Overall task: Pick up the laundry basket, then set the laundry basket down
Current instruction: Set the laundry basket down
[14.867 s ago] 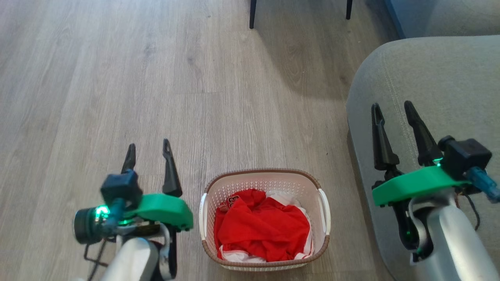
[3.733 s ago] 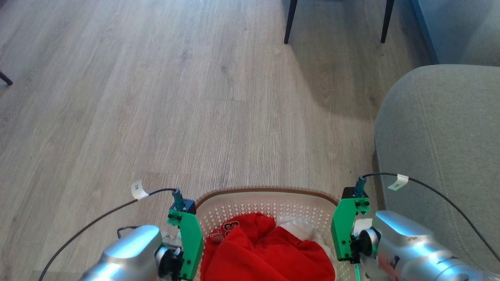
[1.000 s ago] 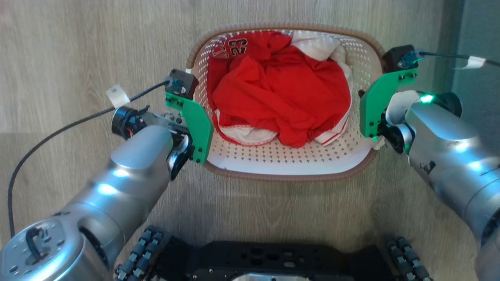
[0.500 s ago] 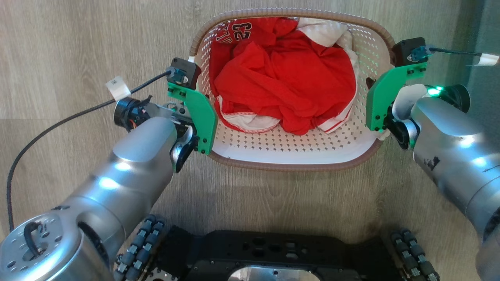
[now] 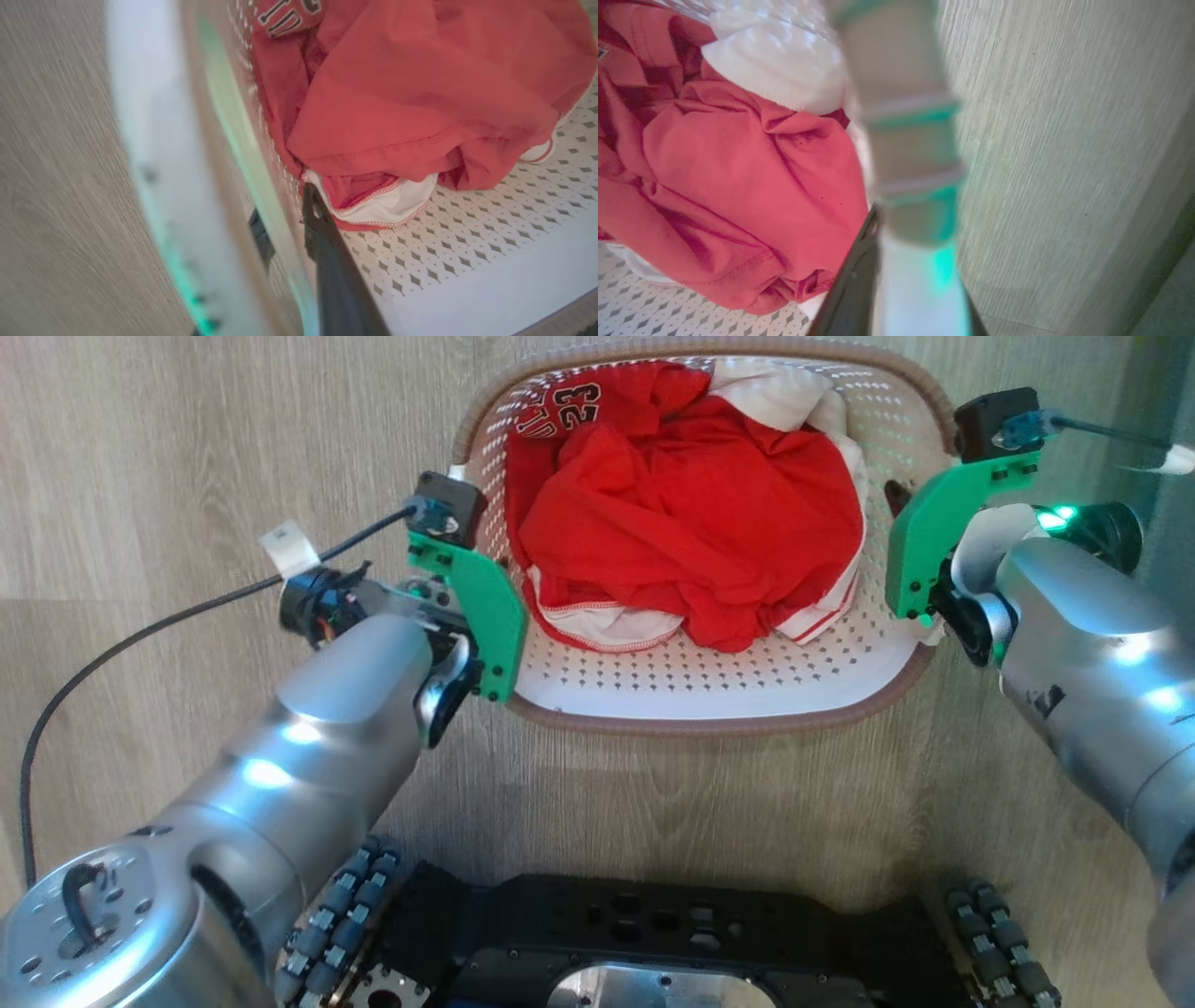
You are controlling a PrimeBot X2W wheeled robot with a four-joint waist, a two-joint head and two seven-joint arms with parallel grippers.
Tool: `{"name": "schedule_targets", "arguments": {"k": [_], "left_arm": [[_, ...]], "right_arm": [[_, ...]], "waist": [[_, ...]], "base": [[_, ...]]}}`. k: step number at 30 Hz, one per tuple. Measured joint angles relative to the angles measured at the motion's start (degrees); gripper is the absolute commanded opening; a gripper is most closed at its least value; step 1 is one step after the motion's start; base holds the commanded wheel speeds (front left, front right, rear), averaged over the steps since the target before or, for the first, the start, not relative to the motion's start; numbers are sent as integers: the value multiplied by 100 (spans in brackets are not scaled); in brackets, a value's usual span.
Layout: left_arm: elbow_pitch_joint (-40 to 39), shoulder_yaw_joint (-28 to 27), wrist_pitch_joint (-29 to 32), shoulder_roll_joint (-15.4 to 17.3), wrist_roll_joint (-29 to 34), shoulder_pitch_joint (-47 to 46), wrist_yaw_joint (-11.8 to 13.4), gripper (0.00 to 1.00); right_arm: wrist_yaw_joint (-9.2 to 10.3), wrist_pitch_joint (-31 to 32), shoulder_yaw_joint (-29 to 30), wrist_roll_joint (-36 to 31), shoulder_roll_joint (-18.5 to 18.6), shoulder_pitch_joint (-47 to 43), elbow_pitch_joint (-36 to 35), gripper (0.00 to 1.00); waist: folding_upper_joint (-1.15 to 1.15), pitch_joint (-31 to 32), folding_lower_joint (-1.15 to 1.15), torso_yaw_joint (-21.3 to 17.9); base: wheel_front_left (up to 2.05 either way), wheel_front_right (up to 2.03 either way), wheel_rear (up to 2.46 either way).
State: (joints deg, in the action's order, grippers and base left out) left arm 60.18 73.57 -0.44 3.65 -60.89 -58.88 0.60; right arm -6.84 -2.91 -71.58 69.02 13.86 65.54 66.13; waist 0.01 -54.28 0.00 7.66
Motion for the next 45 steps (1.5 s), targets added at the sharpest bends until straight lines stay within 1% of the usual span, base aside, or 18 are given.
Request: {"name": "schedule_targets", "arguments": {"k": [1, 2, 6, 19, 22, 27, 30, 32, 36, 41, 45], "left_arm": [[-26, 5, -82, -18, 21, -19, 3, 89], [-59, 8, -107, -43, 22, -51, 19, 100], [-90, 9, -107, -130, -2, -209, 107, 100], [-89, 10, 90, -135, -16, -207, 146, 100], [-82, 10, 143, -137, -12, -194, 147, 100], [0, 9, 137, -147, -24, 8, 194, 100], [82, 11, 132, -154, -35, 224, 197, 100], [207, 13, 40, -157, -80, 339, 330, 100], [323, 13, -62, -157, -30, 516, 397, 100], [423, 14, -175, -157, 37, 934, 387, 100], [568, 19, -470, -157, 31, 1274, 338, 100]], "right_arm": [[-1, -21, -55, -47, -3, 0, 26, 77], [-4, -21, -88, -68, -24, -20, 40, 100], [-10, -20, -102, -74, -65, -31, 70, 100], [-24, -20, -110, -75, -74, -29, 230, 100], [-24, -20, -112, -133, -88, -29, 292, 100], [-24, 18, -120, -481, -170, -43, 532, 100], [-24, 104, -120, -493, -265, -164, 603, 100], [-24, 134, -118, -491, -332, -322, 644, 100], [-24, 219, -120, -494, -407, -633, 716, 100], [-25, 171, -102, -478, -508, -1020, 735, 100], [-25, -23, -83, -430, -628, -1425, 666, 100]], "waist": [[0, -2, 1, 6], [0, 1, 1, 9], [0, 14, 0, 21], [0, 142, 1, 61], [0, 225, 0, 65], [0, 454, 0, 46], [0, 670, 0, 25], [0, 847, 0, 10], [0, 1267, 0, -22], [0, 1916, 0, -57], [0, 2505, 0, -90]], "base": [[0, 0, 0], [0, 0, 0], [0, 0, 0], [0, 0, 0], [0, 0, 0], [0, 0, 0], [0, 0, 0], [0, 0, 0], [0, 0, 0], [0, 0, 0], [0, 0, 0]]}}
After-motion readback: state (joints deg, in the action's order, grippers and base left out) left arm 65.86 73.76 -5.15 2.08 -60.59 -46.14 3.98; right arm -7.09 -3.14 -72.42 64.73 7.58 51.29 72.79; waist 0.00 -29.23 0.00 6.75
